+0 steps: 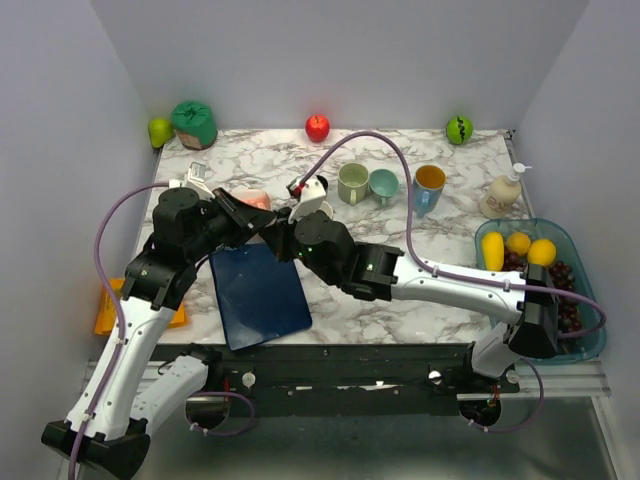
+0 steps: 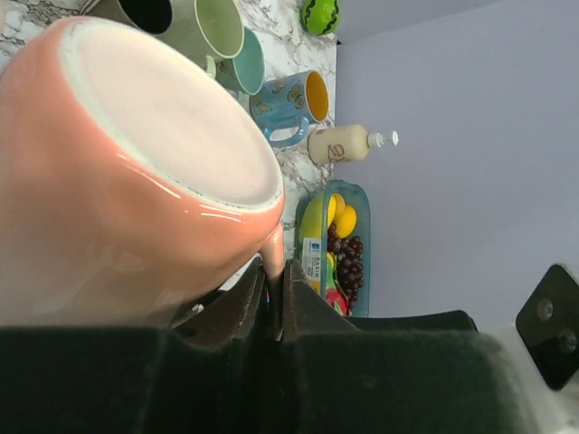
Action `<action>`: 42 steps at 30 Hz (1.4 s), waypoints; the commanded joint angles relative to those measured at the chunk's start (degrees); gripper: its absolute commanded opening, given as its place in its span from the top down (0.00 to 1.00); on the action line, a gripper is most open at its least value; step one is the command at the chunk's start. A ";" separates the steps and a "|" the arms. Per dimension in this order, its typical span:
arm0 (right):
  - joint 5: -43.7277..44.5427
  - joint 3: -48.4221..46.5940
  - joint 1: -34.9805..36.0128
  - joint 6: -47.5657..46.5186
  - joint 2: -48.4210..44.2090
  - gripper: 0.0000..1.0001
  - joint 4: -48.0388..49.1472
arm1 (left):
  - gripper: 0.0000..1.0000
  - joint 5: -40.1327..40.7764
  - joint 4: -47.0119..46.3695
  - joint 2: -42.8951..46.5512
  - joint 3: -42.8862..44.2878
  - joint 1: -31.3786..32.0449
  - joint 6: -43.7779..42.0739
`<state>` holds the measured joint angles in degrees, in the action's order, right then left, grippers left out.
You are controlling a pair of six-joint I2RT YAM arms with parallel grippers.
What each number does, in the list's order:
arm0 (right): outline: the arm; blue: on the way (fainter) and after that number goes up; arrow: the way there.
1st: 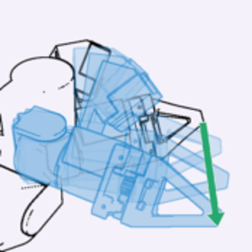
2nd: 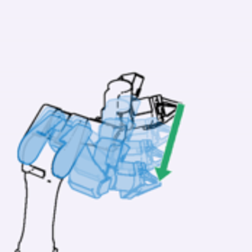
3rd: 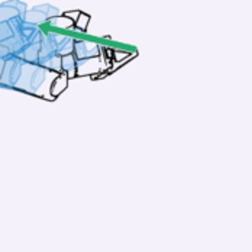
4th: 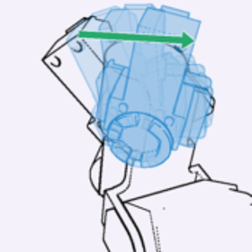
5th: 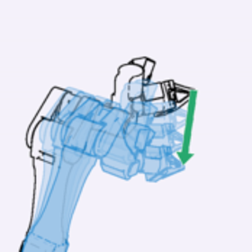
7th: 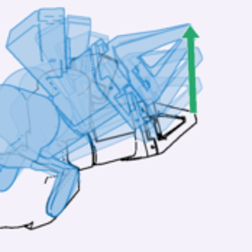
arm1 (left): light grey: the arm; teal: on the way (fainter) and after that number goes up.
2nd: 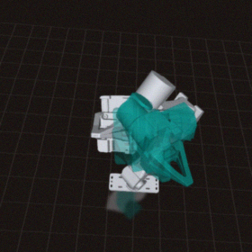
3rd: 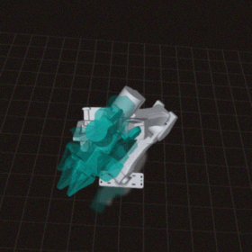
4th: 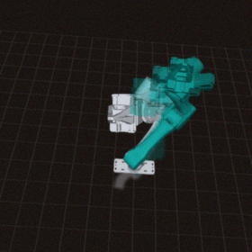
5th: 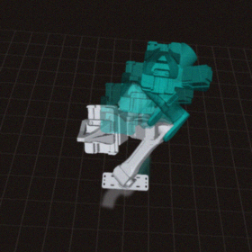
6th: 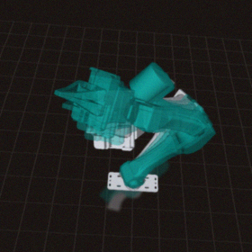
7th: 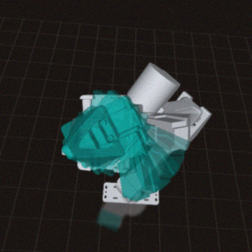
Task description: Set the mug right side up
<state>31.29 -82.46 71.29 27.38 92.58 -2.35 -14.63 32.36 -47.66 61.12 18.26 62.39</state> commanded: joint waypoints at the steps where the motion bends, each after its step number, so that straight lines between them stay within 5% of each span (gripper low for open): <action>1: -0.60 -0.16 -5.36 7.85 -6.78 0.99 -2.82 | 0.72 -4.97 3.41 2.31 -1.71 0.72 -4.03; 13: -15.10 10.19 -13.70 28.14 -20.49 0.99 -18.74 | 0.36 -6.20 -0.98 2.57 -3.73 0.72 -17.27; 21: -22.93 21.80 -21.01 44.94 -32.70 0.99 -21.12 | 0.19 -12.95 -14.68 6.79 -13.56 1.25 -28.20; 31: -28.03 38.23 -29.52 71.90 -41.94 0.99 -18.93 | 0.15 -5.06 -23.04 4.16 -19.99 12.57 -30.39; 42: -41.12 53.19 -40.78 92.14 -36.17 0.99 0.93 | 0.15 0.48 -20.23 0.29 -17.97 15.75 -32.59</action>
<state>-3.01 -29.85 33.17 107.39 54.00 -16.95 -18.17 11.77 -47.13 41.47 33.28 31.94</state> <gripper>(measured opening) 0.184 0.850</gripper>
